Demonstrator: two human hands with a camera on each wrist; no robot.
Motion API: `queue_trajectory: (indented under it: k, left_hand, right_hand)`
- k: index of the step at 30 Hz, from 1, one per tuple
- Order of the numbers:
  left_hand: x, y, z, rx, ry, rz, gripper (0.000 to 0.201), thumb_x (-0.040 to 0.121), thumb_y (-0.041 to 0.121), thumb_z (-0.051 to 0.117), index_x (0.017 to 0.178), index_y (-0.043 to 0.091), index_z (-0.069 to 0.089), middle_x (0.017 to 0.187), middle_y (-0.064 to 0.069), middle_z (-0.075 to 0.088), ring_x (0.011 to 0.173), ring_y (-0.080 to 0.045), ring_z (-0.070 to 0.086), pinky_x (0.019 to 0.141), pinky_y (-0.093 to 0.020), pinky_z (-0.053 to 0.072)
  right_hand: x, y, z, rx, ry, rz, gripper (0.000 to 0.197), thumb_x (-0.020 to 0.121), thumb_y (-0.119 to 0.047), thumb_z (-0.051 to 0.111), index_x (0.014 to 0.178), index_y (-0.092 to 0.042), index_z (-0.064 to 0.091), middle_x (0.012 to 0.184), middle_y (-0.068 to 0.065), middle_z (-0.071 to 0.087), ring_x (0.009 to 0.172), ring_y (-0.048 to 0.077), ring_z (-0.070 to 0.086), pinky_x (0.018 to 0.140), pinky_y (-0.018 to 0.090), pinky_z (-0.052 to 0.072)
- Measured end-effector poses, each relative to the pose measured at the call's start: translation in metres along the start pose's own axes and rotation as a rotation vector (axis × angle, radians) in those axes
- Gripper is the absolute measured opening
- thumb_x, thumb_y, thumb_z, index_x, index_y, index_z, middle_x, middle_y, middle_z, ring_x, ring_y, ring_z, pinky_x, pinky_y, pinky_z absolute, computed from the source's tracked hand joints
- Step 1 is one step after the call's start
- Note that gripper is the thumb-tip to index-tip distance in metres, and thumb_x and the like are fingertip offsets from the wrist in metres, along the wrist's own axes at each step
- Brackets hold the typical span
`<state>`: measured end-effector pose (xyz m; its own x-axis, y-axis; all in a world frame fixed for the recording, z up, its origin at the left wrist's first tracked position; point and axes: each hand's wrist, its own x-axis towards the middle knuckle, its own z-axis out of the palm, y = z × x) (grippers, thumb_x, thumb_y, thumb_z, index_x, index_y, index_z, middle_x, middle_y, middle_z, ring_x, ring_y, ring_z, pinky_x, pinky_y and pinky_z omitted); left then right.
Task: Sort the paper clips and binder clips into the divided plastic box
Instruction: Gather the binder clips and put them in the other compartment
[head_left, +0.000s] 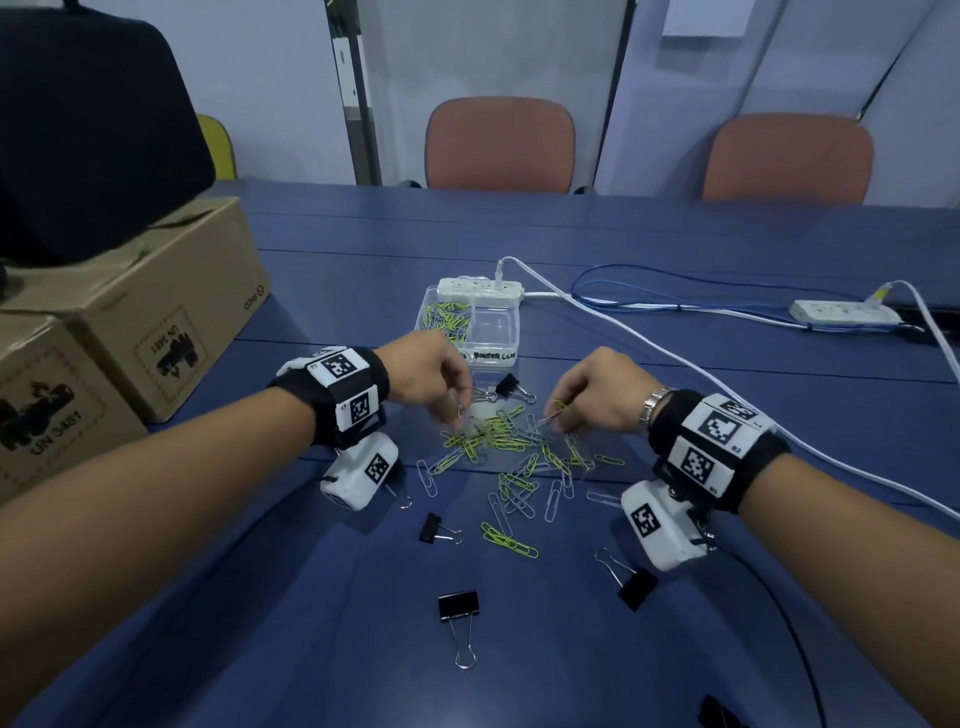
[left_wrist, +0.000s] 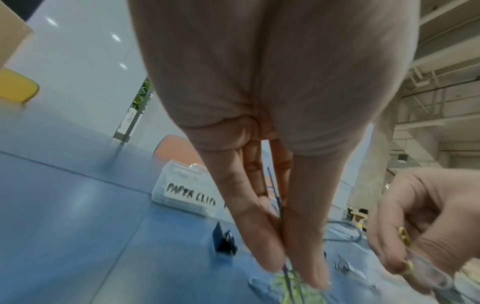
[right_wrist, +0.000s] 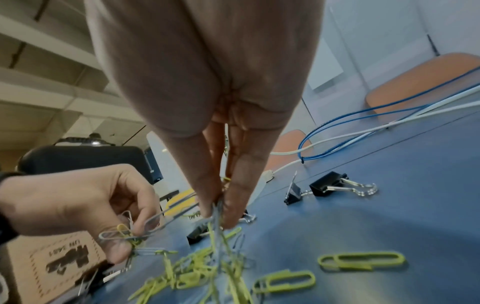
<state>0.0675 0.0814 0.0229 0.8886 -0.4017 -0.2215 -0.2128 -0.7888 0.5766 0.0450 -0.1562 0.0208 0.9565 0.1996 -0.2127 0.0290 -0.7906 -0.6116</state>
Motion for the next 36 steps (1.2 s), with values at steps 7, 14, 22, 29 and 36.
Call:
queue_trajectory:
  k: [7, 14, 22, 29, 36]
  left_hand:
    - [0.018, 0.003, -0.047, -0.072, 0.113, -0.022, 0.017, 0.067, -0.006, 0.082, 0.074, 0.007, 0.074, 0.063, -0.001, 0.072, 0.058, -0.013, 0.068, 0.065, -0.026, 0.058]
    - [0.057, -0.012, -0.084, -0.081, 0.294, -0.101, 0.015, 0.067, -0.002, 0.086, 0.074, 0.003, 0.074, 0.071, -0.011, 0.076, 0.070, -0.025, 0.076, 0.074, -0.038, 0.064]
    - [0.089, -0.022, -0.063, 0.200, 0.362, -0.216, 0.014, 0.068, 0.003, 0.083, 0.068, 0.013, 0.074, 0.071, 0.000, 0.073, 0.074, -0.016, 0.071, 0.063, -0.027, 0.055]
    - [0.083, -0.033, -0.064, 0.180, 0.199, -0.187, 0.028, 0.076, 0.003, 0.065, 0.078, 0.026, 0.081, 0.073, 0.013, 0.070, 0.086, -0.013, 0.066, 0.079, -0.028, 0.056]
    - [0.068, -0.058, -0.085, 0.165, 0.338, -0.189, 0.021, 0.082, 0.013, 0.060, 0.078, 0.022, 0.078, 0.088, 0.004, 0.075, 0.087, -0.019, 0.067, 0.080, -0.032, 0.056]
  right_hand:
    - [0.014, -0.016, -0.016, 0.174, 0.016, 0.014, 0.009, 0.074, 0.004, 0.078, 0.076, -0.004, 0.076, 0.058, 0.003, 0.070, 0.044, 0.010, 0.063, 0.045, 0.014, 0.042]
    - [0.039, -0.027, -0.027, 0.233, 0.015, 0.005, 0.011, 0.075, 0.005, 0.078, 0.075, -0.006, 0.075, 0.057, 0.001, 0.069, 0.048, 0.012, 0.063, 0.046, 0.019, 0.049]
    - [0.083, -0.035, -0.027, 0.350, 0.137, 0.022, 0.011, 0.073, 0.012, 0.074, 0.077, 0.003, 0.075, 0.061, 0.006, 0.070, 0.055, 0.020, 0.064, 0.066, 0.033, 0.062]
    - [0.154, -0.083, -0.027, 0.572, 0.165, 0.049, 0.010, 0.076, 0.016, 0.072, 0.076, 0.006, 0.071, 0.078, 0.014, 0.073, 0.058, 0.018, 0.068, 0.059, 0.029, 0.062]
    - [0.236, -0.106, 0.006, 0.438, 0.285, 0.119, 0.016, 0.065, 0.004, 0.083, 0.059, -0.009, 0.076, 0.069, 0.008, 0.075, 0.069, 0.025, 0.075, 0.067, 0.038, 0.063]
